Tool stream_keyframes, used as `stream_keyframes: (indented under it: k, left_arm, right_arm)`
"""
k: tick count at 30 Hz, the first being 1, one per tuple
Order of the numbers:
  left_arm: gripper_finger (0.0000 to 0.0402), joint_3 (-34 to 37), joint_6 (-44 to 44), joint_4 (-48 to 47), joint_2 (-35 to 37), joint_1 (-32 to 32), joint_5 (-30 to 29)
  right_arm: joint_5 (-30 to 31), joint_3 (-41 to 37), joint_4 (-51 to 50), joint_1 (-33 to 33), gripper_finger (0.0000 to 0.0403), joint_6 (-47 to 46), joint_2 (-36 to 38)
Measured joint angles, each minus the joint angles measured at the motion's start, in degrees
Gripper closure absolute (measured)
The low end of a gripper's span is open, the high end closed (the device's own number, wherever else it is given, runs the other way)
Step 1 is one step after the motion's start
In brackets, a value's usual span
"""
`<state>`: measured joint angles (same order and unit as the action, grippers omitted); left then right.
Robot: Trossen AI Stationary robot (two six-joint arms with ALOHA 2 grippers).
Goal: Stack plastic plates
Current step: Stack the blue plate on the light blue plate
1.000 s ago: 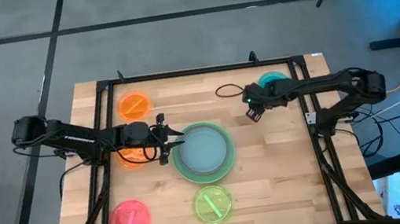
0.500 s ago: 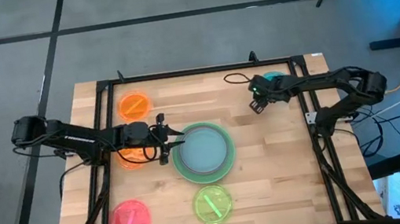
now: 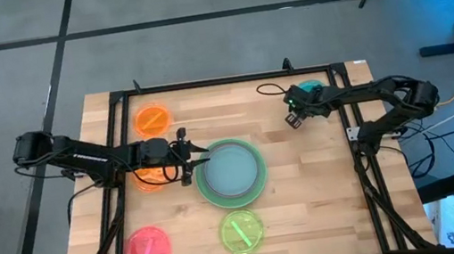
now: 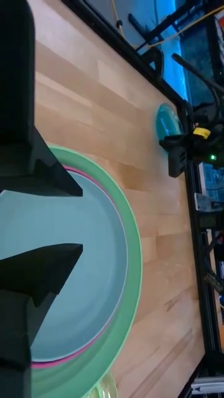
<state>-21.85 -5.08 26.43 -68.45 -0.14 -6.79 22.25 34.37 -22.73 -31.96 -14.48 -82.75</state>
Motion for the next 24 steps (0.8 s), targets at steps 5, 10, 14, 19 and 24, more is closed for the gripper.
stream_keyframes:
  k: [5,10,14,19,24]
  left_arm:
    - [0.0276,0.00,0.00,-0.19,0.00,0.00,0.02]
    - [0.0276,0.00,-0.02,-0.19,0.00,0.00,0.02]
    - [0.0276,0.00,0.00,-0.19,0.00,0.00,0.00]
    - [0.0276,0.00,0.00,-0.21,0.00,0.00,0.02]
    - [0.0276,0.00,0.02,-0.21,0.00,0.00,0.01]
  right_arm:
    - [1.17,0.00,0.38,-0.09,0.0372,0.02,-1.91]
    - [1.71,0.12,0.96,-0.03,0.0400,1.29,-3.60]
    - [1.73,0.11,1.19,0.08,0.0398,2.88,-3.73]
    - [1.73,0.19,2.20,0.60,0.0401,5.00,-3.70]
    - [1.78,1.15,2.19,3.00,0.0402,7.00,-3.15]
